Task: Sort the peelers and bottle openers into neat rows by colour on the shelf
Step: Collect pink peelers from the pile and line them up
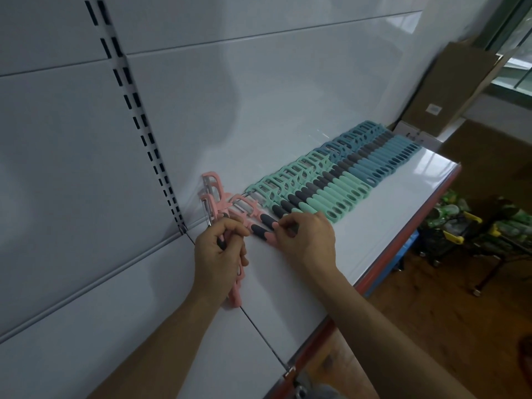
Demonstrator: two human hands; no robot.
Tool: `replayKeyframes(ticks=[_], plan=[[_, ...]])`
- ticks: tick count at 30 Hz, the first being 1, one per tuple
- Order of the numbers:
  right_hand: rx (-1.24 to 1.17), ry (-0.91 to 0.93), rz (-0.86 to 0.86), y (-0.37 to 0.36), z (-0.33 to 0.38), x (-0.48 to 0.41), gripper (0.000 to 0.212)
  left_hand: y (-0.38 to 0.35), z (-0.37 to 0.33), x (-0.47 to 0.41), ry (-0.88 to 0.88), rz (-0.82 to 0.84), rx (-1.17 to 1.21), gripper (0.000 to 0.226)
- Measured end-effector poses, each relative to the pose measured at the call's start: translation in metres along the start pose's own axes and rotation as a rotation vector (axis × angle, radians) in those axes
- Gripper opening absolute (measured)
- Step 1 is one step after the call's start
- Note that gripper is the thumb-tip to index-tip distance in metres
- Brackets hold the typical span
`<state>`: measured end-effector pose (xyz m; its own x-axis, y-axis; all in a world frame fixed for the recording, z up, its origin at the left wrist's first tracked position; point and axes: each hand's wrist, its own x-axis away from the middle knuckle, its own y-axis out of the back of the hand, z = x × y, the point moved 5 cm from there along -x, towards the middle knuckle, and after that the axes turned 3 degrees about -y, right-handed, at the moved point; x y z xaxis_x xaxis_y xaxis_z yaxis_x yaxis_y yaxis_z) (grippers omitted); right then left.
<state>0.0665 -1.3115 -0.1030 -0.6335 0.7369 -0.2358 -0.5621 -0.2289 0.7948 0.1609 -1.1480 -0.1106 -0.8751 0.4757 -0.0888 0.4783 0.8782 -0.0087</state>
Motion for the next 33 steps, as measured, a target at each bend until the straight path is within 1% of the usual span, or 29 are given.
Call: replayKeyframes(ticks=[7,11,16,23,27,30,33], plan=[[0.002,0.038,-0.002,-0.001,-0.001,0.002,0.019,0.0,-0.001,-0.001,0.001,-0.016,-0.009,0.029],[-0.081,0.056,0.01,-0.005,-0.001,0.0,0.019,0.0,-0.001,0.0,0.004,-0.016,-0.007,0.03],[-0.022,0.147,-0.057,-0.001,0.003,-0.003,0.02,-0.001,-0.001,0.0,0.007,-0.006,-0.006,0.038],[0.007,0.109,-0.085,-0.001,0.002,-0.005,0.012,0.0,-0.001,0.0,0.006,-0.007,-0.003,0.026],[-0.009,0.117,-0.077,-0.003,-0.001,-0.006,0.017,0.0,-0.002,0.0,-0.001,-0.003,-0.012,0.024],[0.028,0.214,-0.091,-0.004,0.004,-0.001,0.014,0.001,-0.001,0.0,0.004,0.002,-0.01,0.024],[0.165,0.333,-0.048,-0.007,0.015,0.01,0.023,0.0,0.0,0.0,0.008,-0.005,-0.001,0.025]])
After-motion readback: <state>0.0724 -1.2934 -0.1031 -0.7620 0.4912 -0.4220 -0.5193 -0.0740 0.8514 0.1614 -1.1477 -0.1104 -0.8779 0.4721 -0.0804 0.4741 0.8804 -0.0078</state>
